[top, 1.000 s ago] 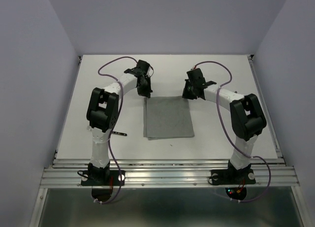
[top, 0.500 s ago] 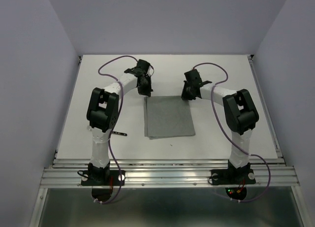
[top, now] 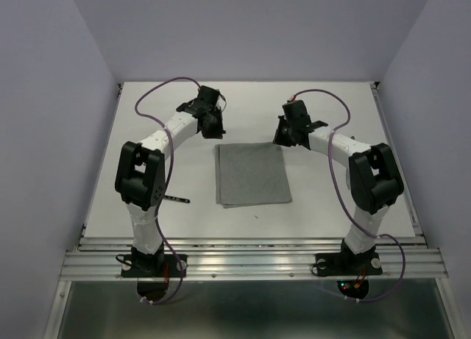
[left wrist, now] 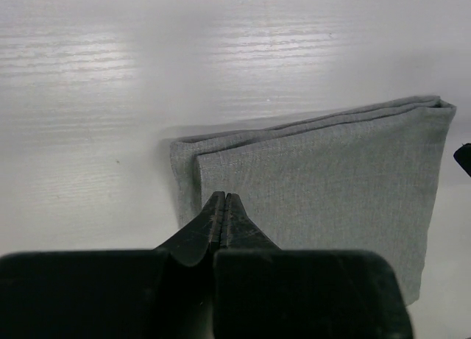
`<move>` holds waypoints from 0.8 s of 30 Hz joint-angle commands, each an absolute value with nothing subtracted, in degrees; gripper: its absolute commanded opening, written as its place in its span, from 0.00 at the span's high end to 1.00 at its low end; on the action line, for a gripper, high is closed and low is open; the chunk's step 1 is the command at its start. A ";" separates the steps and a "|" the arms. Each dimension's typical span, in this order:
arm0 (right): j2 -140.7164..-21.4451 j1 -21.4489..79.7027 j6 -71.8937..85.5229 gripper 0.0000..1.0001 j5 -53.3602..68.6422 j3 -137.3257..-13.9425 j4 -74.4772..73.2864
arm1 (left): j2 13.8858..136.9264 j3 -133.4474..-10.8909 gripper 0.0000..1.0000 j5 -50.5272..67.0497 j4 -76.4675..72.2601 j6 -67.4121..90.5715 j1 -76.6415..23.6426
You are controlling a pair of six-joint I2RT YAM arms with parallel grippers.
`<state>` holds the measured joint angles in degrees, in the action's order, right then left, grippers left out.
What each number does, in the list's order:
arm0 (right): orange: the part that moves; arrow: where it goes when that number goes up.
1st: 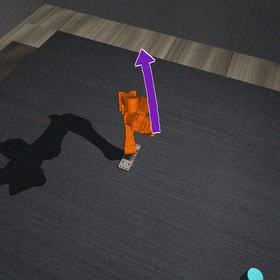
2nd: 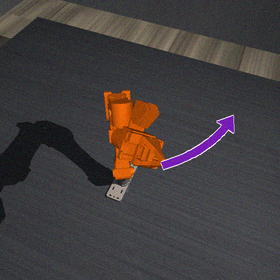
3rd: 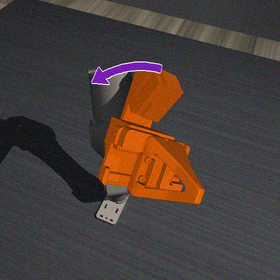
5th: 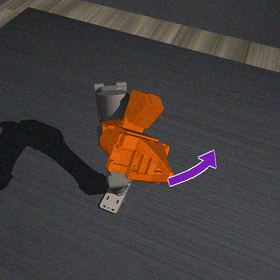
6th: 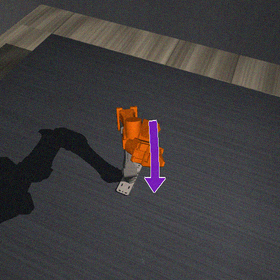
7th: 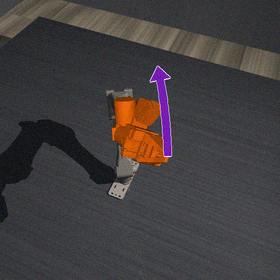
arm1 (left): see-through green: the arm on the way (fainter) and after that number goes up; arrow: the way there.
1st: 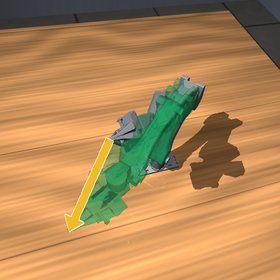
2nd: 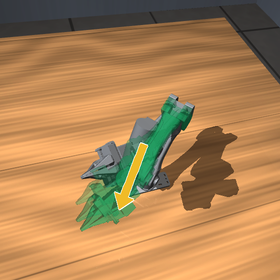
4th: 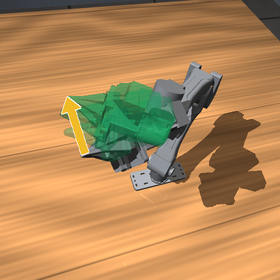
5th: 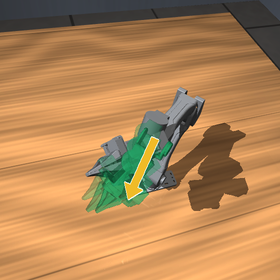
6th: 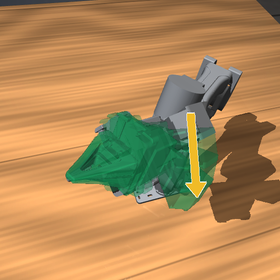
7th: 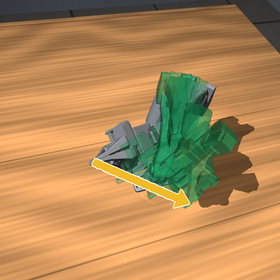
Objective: Fold the napkin into a case and place the utensils inside
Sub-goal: Smooth out the lower triangle-folded napkin at the center of the board.
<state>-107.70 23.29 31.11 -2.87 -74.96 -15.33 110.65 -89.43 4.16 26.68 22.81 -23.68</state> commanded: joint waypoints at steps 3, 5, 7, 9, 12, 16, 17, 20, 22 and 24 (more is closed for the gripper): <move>-101.34 23.03 31.46 0.99 -0.62 -71.29 -12.48 | 110.29 -86.75 1.00 4.31 25.23 23.20 -24.79; -100.38 23.03 31.90 0.99 -0.44 -70.32 -12.48 | 111.70 -86.92 1.00 3.69 24.52 23.73 -24.79; -99.06 23.03 31.90 0.99 -0.53 -69.09 -12.48 | 114.34 -87.89 1.00 2.38 24.87 24.26 -24.70; -98.09 23.03 32.08 0.99 -0.53 -68.03 -12.48 | 116.53 -88.33 1.00 1.41 24.26 25.22 -24.79; -96.07 23.03 31.99 0.99 1.13 -66.01 -12.57 | 118.73 -88.59 1.00 0.70 23.64 26.36 -24.79; -93.00 23.03 30.51 0.99 1.14 -64.25 -14.14 | 117.69 -87.98 1.00 2.28 24.61 26.63 -24.87; -92.47 23.03 29.98 0.99 0.97 -63.99 -14.67 | 115.77 -87.72 1.00 2.55 24.78 26.63 -24.96; -90.88 23.64 27.61 0.99 -0.95 -63.90 -16.87 | 111.81 -86.57 1.00 2.11 26.63 26.02 -24.87; -89.13 24.35 26.99 0.99 -2.72 -63.72 -17.67 | 108.38 -85.96 1.00 -0.86 28.21 25.23 -24.79; -87.98 25.92 27.24 0.99 -2.55 -63.28 -17.58 | 106.53 -86.04 1.00 -2.37 29.00 24.87 -24.35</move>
